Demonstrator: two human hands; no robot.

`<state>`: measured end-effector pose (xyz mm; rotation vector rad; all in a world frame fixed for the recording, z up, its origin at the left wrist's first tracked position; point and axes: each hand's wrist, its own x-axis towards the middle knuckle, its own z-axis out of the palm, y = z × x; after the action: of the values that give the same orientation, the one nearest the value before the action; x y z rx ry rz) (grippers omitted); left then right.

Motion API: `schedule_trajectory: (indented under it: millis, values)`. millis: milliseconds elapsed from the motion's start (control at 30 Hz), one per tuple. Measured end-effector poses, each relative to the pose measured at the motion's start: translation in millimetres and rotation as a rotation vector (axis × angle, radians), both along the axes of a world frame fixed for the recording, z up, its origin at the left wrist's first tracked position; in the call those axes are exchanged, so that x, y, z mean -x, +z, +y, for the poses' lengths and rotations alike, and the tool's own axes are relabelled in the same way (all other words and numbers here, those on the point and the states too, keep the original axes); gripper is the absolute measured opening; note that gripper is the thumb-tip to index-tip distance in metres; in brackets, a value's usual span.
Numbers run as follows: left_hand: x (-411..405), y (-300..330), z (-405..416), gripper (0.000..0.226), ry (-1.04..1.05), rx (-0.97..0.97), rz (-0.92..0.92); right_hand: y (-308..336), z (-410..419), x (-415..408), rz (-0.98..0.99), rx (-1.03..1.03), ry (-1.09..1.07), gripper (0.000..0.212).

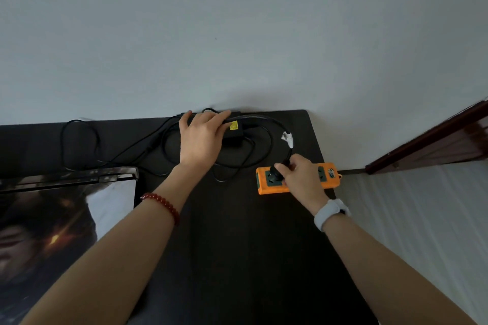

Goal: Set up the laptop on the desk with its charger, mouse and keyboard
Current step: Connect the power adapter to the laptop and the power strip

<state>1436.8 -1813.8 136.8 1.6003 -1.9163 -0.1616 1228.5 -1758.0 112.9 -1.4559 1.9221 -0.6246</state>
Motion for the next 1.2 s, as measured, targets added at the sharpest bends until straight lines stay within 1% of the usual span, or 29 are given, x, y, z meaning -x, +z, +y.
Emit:
schedule_trajectory:
  millis: [133,300,400,567,800,933,1033,1133,1200]
  values:
    - [-13.1,2.0,-0.2,0.026,-0.025,0.054,-0.127,-9.3,14.4,-12.2,0.168,0.105,0.072,0.017]
    - [-32.1,4.1,-1.7,0.015,-0.076,0.194,-0.272,-14.5,20.7,-13.7,0.278,0.176,0.081,0.017]
    - [-42.0,2.7,-2.7,0.015,-0.115,0.249,-0.339,-16.7,25.5,-17.0,0.341,0.226,0.091,0.017]
    - [-53.7,-2.6,-1.7,0.014,-0.144,0.259,-0.368,-19.9,25.8,-22.4,0.345,0.249,0.061,0.016]
    - [-48.8,-8.1,0.0,0.017,-0.14,0.197,-0.344,-28.5,29.7,-22.1,0.399,0.284,0.085,0.016]
    - [-46.4,-9.5,6.0,0.025,-0.138,0.088,-0.332,-30.8,23.1,-16.5,0.409,0.297,0.125,0.015]
    - [-44.3,-9.0,22.7,0.043,-0.098,-0.101,-0.305,-32.3,21.8,-17.0,0.402,0.299,0.127,0.016]
    - [-48.4,-13.7,53.0,0.058,0.014,-0.281,-0.266,-32.2,24.6,-22.3,0.435,0.208,0.114,0.021]
    - [-54.9,-17.0,78.5,0.06,0.087,-0.384,-0.221,-30.1,30.7,-26.7,0.442,0.137,0.095,0.031]
